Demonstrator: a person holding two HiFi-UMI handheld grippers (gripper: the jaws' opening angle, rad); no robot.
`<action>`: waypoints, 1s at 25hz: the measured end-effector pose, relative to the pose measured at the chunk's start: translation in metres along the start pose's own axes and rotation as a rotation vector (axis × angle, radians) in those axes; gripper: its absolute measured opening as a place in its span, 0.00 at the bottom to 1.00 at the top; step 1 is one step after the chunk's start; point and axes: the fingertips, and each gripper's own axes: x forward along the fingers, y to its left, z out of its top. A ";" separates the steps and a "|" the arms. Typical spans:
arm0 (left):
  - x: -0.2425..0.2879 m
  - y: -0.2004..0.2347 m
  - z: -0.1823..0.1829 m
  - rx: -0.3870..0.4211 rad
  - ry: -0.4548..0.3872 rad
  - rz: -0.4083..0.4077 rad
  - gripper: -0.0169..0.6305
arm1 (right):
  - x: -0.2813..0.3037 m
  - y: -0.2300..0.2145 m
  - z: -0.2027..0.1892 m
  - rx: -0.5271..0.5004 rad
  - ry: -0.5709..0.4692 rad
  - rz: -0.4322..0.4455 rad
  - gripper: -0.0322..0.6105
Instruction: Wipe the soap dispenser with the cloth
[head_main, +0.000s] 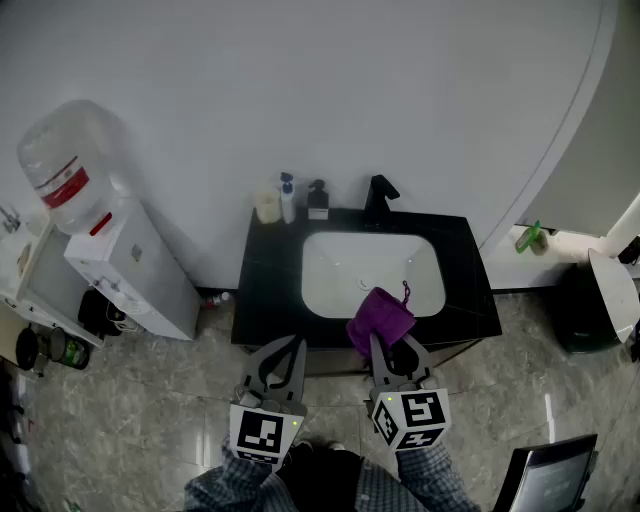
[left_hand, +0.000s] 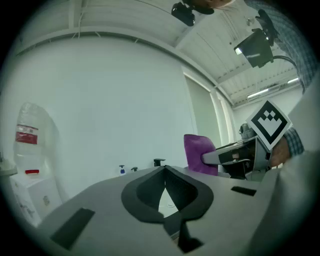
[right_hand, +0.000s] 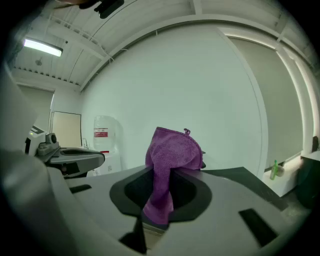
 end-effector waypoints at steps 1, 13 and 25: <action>-0.001 0.000 -0.001 0.000 0.008 -0.001 0.03 | 0.000 0.000 0.000 0.001 0.000 0.000 0.17; -0.003 -0.001 -0.005 0.002 0.036 -0.004 0.03 | -0.001 0.000 -0.001 0.004 0.008 0.000 0.17; -0.005 -0.010 -0.002 0.010 0.034 0.010 0.03 | -0.009 -0.013 -0.004 0.029 0.007 -0.018 0.17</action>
